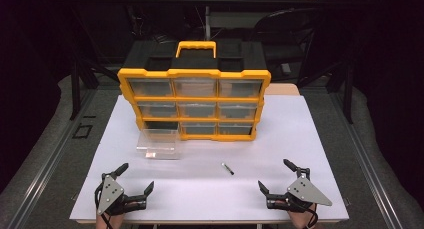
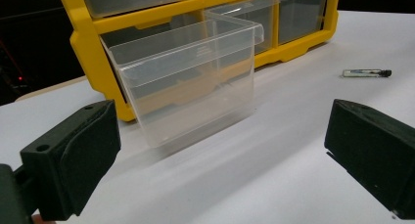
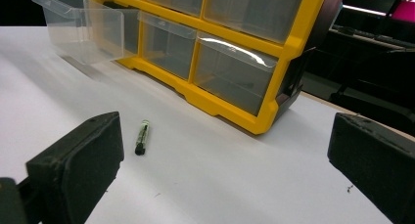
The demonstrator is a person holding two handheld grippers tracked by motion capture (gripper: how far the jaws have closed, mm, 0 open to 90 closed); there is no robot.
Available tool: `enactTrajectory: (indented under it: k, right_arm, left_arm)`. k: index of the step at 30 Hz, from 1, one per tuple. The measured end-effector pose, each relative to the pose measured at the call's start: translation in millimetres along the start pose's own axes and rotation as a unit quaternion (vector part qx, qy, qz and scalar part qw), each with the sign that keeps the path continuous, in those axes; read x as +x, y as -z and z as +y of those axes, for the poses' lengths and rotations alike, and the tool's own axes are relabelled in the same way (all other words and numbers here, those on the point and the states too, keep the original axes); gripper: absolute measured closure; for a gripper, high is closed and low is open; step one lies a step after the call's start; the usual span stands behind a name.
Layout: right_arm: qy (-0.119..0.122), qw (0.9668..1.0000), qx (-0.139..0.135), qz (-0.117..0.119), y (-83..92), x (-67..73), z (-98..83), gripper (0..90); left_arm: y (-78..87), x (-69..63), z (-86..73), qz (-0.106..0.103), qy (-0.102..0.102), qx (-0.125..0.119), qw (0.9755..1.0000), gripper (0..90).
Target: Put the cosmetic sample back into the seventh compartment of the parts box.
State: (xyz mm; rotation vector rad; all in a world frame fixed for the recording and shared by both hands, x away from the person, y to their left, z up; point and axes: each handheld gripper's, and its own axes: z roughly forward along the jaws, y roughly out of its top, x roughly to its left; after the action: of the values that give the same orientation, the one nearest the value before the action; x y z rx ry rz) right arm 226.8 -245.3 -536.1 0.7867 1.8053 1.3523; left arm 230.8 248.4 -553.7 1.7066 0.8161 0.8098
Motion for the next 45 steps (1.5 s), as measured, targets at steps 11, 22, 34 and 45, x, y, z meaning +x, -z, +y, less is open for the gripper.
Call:
enactTrajectory:
  k: [11,22,34,45]
  right_arm:
    - [0.005,0.9998,0.021,0.000,-4.6,2.0,-0.1,0.0]
    - [-0.008,0.9985,0.051,0.016,-17.2,5.9,4.6,0.0]
    - [-0.030,0.9940,0.101,0.030,-36.1,14.2,12.2,0.0]
    - [-0.043,0.9888,0.136,0.043,-48.0,16.9,16.3,0.0]
  left_arm:
    - [-0.9,0.6,-0.1,-0.002,0.001,0.001,1.0000,0.0]
    - [-1.9,0.3,-0.2,-0.002,0.003,0.004,1.0000,0.0]
    - [-2.2,0.4,-0.2,-0.002,0.002,0.005,1.0000,0.0]
    - [-2.6,0.3,-0.1,0.000,0.003,0.005,1.0000,0.0]
